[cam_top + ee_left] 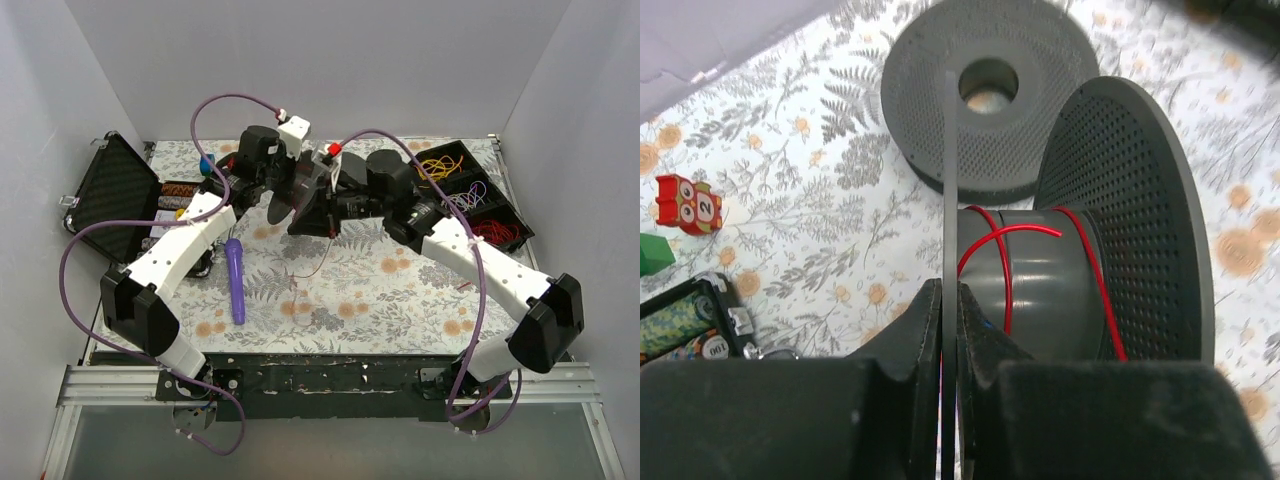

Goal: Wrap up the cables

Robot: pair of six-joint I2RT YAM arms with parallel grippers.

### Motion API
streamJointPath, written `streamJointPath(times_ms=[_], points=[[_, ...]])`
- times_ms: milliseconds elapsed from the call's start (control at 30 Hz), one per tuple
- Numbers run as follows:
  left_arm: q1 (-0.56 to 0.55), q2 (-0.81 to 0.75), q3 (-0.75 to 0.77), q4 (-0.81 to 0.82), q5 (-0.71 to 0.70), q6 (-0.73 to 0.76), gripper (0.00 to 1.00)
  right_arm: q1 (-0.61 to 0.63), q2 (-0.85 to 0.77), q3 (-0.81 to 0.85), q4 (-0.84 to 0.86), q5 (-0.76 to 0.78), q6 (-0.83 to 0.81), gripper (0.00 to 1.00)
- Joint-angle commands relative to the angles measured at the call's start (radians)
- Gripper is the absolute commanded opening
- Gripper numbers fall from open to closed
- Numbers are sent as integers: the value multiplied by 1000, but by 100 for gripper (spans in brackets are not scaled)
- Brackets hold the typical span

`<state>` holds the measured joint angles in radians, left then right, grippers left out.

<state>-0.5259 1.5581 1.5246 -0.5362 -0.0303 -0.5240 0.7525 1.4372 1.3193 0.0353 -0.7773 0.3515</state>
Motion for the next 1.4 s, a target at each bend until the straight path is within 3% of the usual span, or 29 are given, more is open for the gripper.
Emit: streamJointPath(times_ms=[0,100,200,400,733,833,933,1067,1233,1367], points=[[29,-43,138,130,-13,-158,0,54,41,48,26,67,-110,8],[46,-38,247,81,29,-200,0,56,32,-24,57,123,-152,29],[46,-35,371,18,115,-205,0,56,0,-118,103,196,-213,42],[46,-32,564,-96,177,-186,0,45,-61,-262,193,295,-330,59],[44,11,799,-146,246,-160,0,-94,-256,-577,371,389,-424,71],[40,31,838,-143,265,-177,0,-99,-255,-618,417,397,-453,84],[37,51,879,-137,267,-189,0,-97,-201,-608,448,336,-444,86],[35,59,922,-140,277,-195,0,-68,-114,-618,613,205,-445,88],[35,40,931,-156,302,-202,0,-68,-55,-632,672,-54,-447,87],[37,33,937,-174,306,-202,0,-67,18,-598,658,-33,-412,84]])
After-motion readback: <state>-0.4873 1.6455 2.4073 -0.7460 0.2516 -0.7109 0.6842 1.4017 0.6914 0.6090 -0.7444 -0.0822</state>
